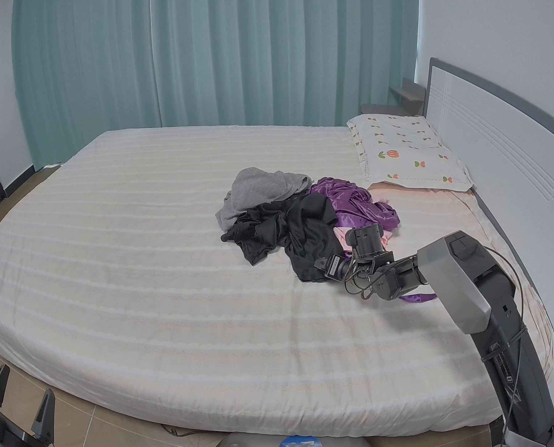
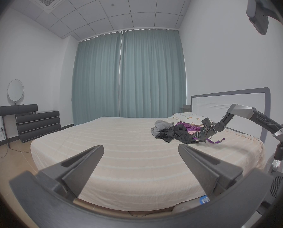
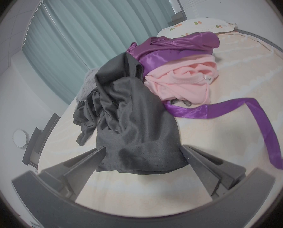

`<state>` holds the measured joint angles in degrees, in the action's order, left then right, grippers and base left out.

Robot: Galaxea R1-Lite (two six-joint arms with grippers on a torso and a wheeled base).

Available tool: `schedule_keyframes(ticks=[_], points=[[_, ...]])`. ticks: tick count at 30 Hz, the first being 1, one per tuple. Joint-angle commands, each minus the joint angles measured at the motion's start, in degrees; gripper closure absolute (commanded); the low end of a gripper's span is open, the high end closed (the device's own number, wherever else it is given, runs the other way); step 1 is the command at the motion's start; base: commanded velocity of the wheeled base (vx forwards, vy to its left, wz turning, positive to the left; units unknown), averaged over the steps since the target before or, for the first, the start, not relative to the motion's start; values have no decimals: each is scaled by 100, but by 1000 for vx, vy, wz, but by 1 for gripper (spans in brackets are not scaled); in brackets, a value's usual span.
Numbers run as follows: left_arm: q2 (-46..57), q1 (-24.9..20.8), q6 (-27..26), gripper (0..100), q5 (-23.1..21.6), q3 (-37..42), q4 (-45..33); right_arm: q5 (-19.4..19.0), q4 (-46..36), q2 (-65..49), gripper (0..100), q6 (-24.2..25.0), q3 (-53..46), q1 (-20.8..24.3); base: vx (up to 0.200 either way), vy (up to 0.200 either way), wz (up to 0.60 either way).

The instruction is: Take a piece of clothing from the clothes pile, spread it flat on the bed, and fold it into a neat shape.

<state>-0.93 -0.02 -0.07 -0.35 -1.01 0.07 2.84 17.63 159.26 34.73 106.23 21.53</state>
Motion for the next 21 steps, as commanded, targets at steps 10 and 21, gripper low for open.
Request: schedule_keyframes(ticks=[10, 21], points=[[93, 2, -1, 0, 0, 101, 1, 32, -102, 299, 100, -54, 346, 71, 0, 0, 0], [93, 2, -1, 0, 0, 101, 1, 243, -5, -308, 100, 122, -305, 53, 0, 0, 0]])
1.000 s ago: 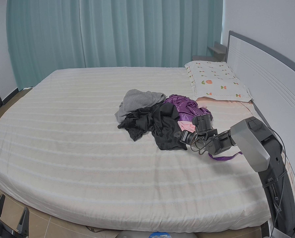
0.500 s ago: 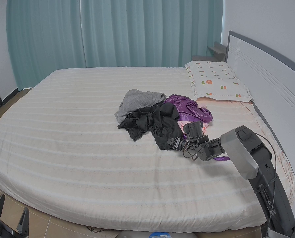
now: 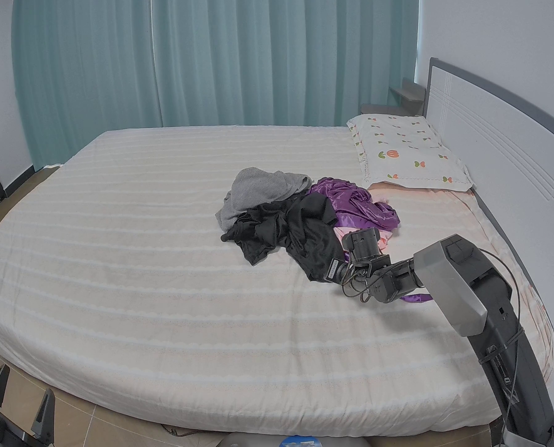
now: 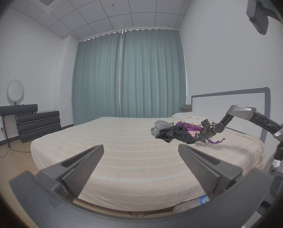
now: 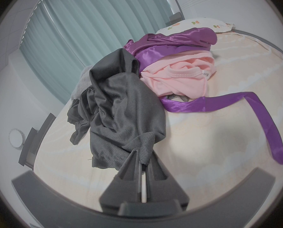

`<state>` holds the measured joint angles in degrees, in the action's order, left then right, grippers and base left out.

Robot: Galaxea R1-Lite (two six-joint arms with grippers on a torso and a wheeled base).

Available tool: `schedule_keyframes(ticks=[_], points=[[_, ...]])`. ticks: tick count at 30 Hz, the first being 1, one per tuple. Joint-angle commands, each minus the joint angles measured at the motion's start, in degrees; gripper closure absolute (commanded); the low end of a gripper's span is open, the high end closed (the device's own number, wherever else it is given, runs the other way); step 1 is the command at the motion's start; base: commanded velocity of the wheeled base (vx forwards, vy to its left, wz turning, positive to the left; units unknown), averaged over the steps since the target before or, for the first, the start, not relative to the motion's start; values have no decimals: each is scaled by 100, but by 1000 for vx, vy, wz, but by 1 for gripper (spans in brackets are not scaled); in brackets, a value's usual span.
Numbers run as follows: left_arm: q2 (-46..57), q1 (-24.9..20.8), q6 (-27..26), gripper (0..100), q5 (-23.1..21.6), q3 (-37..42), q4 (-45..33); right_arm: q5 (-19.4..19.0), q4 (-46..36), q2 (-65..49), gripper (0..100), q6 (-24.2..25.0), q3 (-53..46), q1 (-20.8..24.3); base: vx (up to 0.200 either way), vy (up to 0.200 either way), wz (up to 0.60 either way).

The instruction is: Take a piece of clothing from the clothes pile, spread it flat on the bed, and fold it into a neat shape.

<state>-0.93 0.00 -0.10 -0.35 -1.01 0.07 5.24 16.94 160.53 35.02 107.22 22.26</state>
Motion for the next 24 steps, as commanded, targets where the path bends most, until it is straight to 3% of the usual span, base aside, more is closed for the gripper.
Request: schedule_keyframes(ticks=[1, 6, 8, 10, 14, 15, 17, 24], points=[[93, 0, 1, 0, 0, 101, 1, 3, 107, -619, 100, 171, -649, -20, 0, 0, 0], [93, 0, 1, 0, 0, 101, 1, -102, 696, -1674, 100, 611, -2126, 77, 0, 0, 0], [93, 0, 1, 0, 0, 101, 1, -102, 696, -1674, 100, 611, -2126, 77, 0, 0, 0], [93, 0, 1, 0, 0, 101, 1, -322, 1557, -2623, 100, 769, -3734, 296, 0, 0, 0], [93, 0, 1, 0, 0, 101, 1, -471, 2243, -3308, 100, 875, -4798, 481, 0, 0, 0], [93, 0, 1, 0, 0, 101, 1, -524, 2832, -3862, 100, 945, -5642, 666, 0, 0, 0], [93, 0, 1, 0, 0, 101, 1, -524, 3324, -4310, 100, 980, -6301, 824, 0, 0, 0], [93, 0, 1, 0, 0, 101, 1, -410, 3922, -5365, 100, 962, -7232, 1008, 0, 0, 0]])
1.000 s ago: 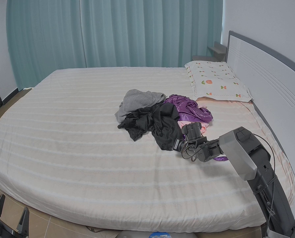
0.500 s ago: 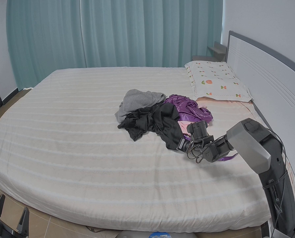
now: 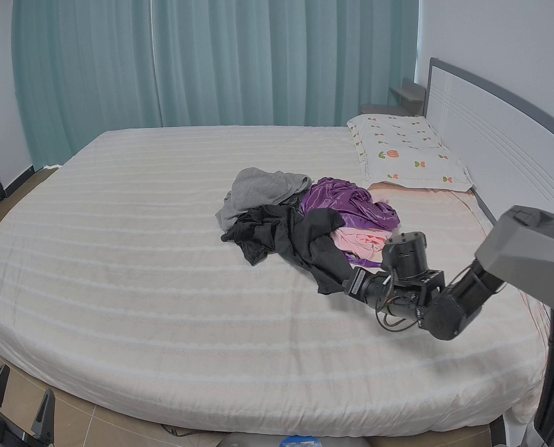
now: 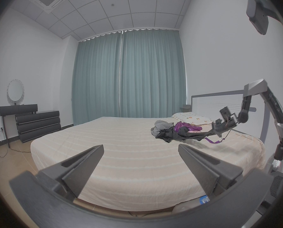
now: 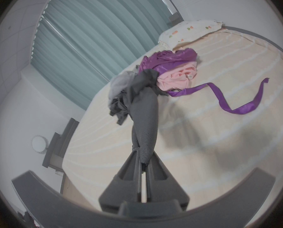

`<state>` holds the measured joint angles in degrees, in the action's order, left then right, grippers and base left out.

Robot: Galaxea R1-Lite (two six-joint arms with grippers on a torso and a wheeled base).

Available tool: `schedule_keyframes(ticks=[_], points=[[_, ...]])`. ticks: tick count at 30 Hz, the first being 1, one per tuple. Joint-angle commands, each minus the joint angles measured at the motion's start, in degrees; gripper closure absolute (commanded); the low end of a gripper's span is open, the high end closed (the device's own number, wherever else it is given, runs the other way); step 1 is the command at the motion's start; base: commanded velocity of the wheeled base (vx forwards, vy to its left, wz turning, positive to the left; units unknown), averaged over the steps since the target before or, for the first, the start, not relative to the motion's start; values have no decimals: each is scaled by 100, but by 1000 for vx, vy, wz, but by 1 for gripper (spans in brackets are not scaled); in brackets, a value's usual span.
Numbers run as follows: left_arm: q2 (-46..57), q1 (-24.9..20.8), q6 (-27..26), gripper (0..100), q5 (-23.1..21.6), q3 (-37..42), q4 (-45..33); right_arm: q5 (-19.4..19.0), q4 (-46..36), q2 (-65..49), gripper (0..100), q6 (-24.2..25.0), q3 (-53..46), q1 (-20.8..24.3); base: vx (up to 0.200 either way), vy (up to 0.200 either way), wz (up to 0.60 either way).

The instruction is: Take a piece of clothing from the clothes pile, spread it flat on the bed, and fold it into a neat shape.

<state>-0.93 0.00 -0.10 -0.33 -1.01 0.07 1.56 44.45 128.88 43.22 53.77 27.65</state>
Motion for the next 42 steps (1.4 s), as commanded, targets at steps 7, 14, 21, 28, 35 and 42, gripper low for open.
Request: schedule_keyframes(ticks=[7, 14, 21, 28, 35, 42], points=[[93, 0, 1, 0, -2, 101, 1, 20, 1119, -3695, 100, 126, -2591, 777, 0, 0, 0], [93, 0, 1, 0, -2, 101, 1, -24, 1084, -4468, 100, 73, -2828, 935, 0, 0, 0], [93, 0, -25, 0, -37, 101, 1, -103, 1075, -4951, 100, -129, -2987, 997, 0, 0, 0], [93, 0, -201, 0, -46, 101, 37, -156, 1119, -5066, 100, -507, -2943, 1085, 0, 0, 0], [-1639, -18, 687, 0, -178, -1815, 643, -411, 1110, -5057, 100, -569, -2846, 1190, 0, 0, 0], [-2632, -26, 212, 0, -1048, -1314, 415, -429, 1163, -4899, 100, -577, -2776, 1190, 0, 0, 0]])
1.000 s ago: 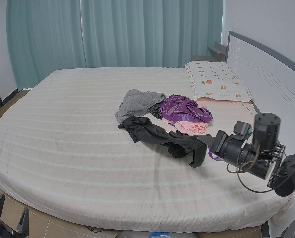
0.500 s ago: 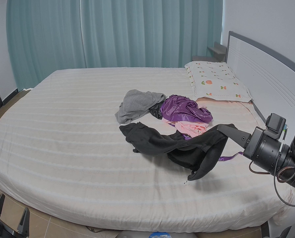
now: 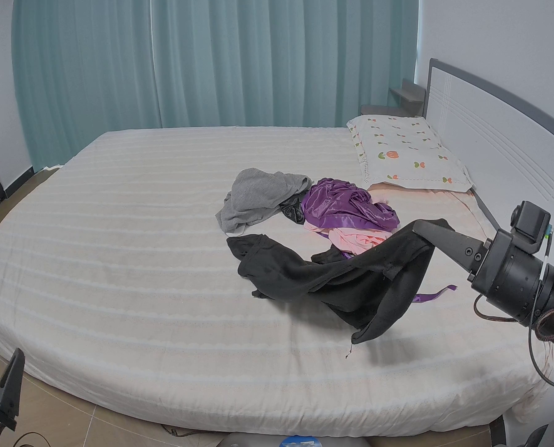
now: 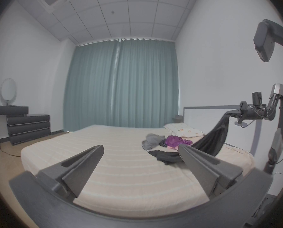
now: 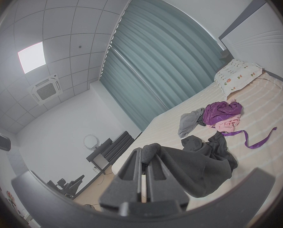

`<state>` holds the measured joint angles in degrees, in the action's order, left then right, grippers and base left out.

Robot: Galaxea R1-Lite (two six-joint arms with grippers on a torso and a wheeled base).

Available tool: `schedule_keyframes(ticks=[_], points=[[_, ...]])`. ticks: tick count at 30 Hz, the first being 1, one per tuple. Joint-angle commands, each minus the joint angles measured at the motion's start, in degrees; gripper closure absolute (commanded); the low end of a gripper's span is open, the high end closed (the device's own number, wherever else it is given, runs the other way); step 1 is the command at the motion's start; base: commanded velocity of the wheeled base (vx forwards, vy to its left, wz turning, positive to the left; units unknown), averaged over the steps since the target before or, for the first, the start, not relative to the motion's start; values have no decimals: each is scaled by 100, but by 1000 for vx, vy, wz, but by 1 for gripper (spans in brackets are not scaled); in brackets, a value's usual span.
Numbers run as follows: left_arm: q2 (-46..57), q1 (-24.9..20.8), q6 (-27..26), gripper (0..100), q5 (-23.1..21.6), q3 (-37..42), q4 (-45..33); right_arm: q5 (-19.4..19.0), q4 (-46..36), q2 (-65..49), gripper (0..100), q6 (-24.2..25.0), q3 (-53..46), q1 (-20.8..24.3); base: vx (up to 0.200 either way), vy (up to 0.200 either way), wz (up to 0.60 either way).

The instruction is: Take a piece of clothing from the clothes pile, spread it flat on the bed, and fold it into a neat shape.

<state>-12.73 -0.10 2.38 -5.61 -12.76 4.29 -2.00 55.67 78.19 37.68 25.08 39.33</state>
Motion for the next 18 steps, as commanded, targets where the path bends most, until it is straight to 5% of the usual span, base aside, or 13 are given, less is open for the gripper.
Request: schedule_keyframes(ticks=[1, 6, 18], points=[[-1751, -25, -132, 0, -661, 143, -16, -64, 40, 170, 100, -42, 103, 22, 0, 0, 0], [-2533, -368, -106, 0, -863, 573, 63, -64, -13, 170, 100, -50, 120, -4, 0, 0, 0], [-5231, -1528, -88, 0, -916, 160, 608, -64, -30, 249, 100, -50, 182, -39, 0, 0, 0]])
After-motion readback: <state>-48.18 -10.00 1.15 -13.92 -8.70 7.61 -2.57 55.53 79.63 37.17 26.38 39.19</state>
